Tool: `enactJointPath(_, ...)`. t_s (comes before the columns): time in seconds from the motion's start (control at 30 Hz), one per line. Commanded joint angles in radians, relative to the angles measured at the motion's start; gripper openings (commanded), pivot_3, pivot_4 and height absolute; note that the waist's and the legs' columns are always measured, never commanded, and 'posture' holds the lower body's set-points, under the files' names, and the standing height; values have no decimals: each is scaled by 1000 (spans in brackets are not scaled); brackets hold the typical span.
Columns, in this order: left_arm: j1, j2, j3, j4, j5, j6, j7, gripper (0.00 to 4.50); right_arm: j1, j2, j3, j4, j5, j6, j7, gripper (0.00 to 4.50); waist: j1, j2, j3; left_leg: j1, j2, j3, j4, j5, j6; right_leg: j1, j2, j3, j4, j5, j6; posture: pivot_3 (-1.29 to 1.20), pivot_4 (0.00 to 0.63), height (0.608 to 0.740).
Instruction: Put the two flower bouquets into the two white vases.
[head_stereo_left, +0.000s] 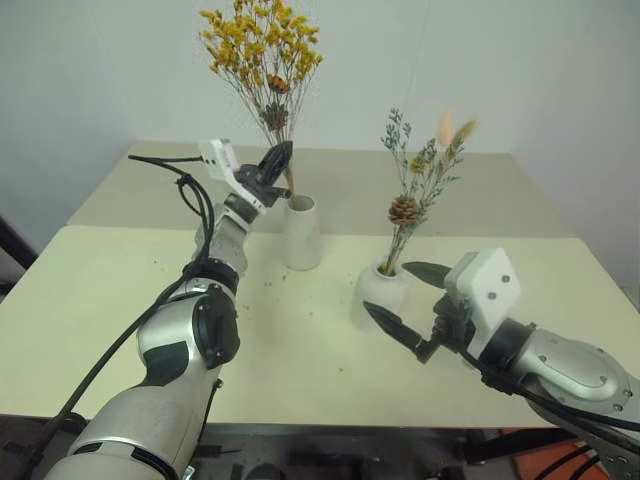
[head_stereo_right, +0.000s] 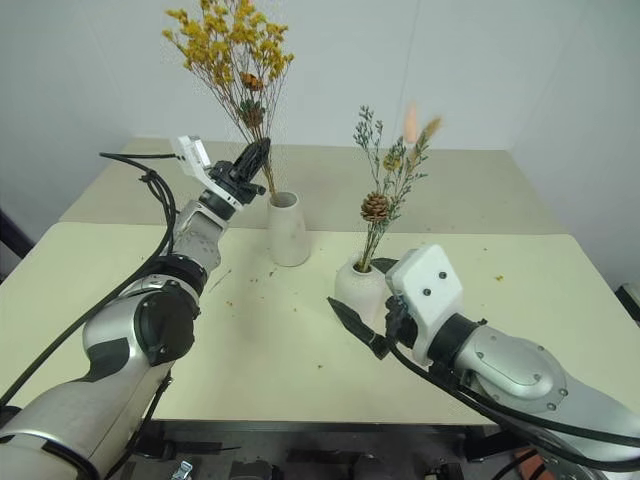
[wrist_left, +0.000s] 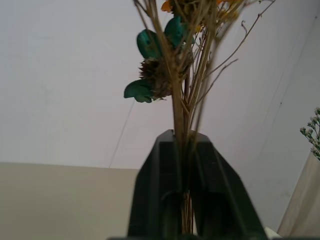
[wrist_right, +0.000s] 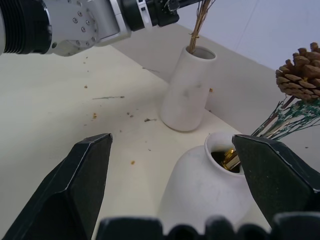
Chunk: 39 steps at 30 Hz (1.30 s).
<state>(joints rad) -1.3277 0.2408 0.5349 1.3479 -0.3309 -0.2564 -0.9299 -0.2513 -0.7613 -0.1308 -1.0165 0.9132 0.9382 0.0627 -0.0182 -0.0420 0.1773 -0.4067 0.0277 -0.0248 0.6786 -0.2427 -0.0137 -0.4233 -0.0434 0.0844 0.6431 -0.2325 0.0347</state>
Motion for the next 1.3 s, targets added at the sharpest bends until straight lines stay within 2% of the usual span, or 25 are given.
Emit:
enactJointPath(0.03, -15, 4, -2, -20, -3, -25, -53, 1696, 4, -6, -8, -31, -1, -42, -22, 4500, 0, 0, 0, 0, 0, 0, 0, 0, 0, 0, 0, 0, 0, 0, 0, 0, 150, 740)
enactJointPath(0.2, 29, -1, -18, -34, -2, -35, -136, 3353, -6, -13, -10, -25, -16, -29, -21, 4500, 0, 0, 0, 0, 0, 0, 0, 0, 0, 0, 0, 0, 0, 0, 0, 0, 150, 740)
enactJointPath(0.3, 82, 4, -68, -35, 50, -41, -101, 4366, -9, -9, -13, -16, -23, -30, -20, 4500, -1, 0, 0, 1, 0, 0, 0, 0, 0, 1, 0, 0, 0, 0, 0, 0, 150, 740)
enactJointPath(0.33, 97, 9, -79, -37, 59, -45, -95, 4477, -9, -8, -11, -14, -26, -31, -19, 4500, -1, 0, 0, 1, 0, 0, 0, 0, 0, 1, 0, 0, 1, 0, 0, 0, 150, 740)
enactJointPath(0.53, 149, 66, -90, -58, 48, 19, -136, 4477, -10, 1, 7, -1, -55, -35, -5, 4500, -1, 0, 0, 0, 0, 0, 0, 0, 0, 0, 0, 0, 1, 0, 0, 0, 150, 740)
enactJointPath(0.63, 177, 83, -125, -75, 76, -43, -158, 4477, -9, 7, 16, 10, -74, -44, 13, 4500, 0, 0, 0, 1, 0, 0, 0, 0, 0, 0, 0, 0, 1, 0, 0, 0, 150, 740)
enactJointPath(0.8, 200, 139, -100, -109, 17, 10, -216, 4477, -25, 9, 26, 36, -111, -51, 46, 4500, 1, 0, 0, 1, 0, 0, 1, 0, 0, 0, 0, 0, 1, 0, 0, 0, 150, 740)
enactJointPath(0.93, 276, 195, -109, -208, -24, 83, -326, 4477, -14, 8, -14, 40, -108, -52, 72, 4500, -7, 1, 0, 1, 0, 0, 0, 0, 0, 0, 0, 0, 1, 0, 0, 0, 150, 740)
enactJointPath(1.03, 359, 235, -134, -383, -47, 152, -356, 4477, 33, -9, -81, 41, -96, -56, 111, 4500, -7, 1, 0, 1, 1, 0, 1, 0, 0, 0, 0, 0, 3, 0, 0, 0, 150, 740)
enactJointPath(1.13, 495, 299, -158, -695, -103, 319, -361, 4477, 102, -48, -199, 55, -68, -56, 188, 4500, -6, 1, 0, 1, 1, 0, 1, 0, 0, 0, 0, 0, 4, 0, 0, 0, 150, 740)
enactJointPath(1.3, 696, 400, -108, -1137, -240, 575, -244, 4477, 223, -115, -401, 120, -56, -125, 394, 4500, -3, 1, 0, 2, 2, 0, 1, 0, 0, 1, 0, 0, 2, 0, 0, 0, 150, 740)
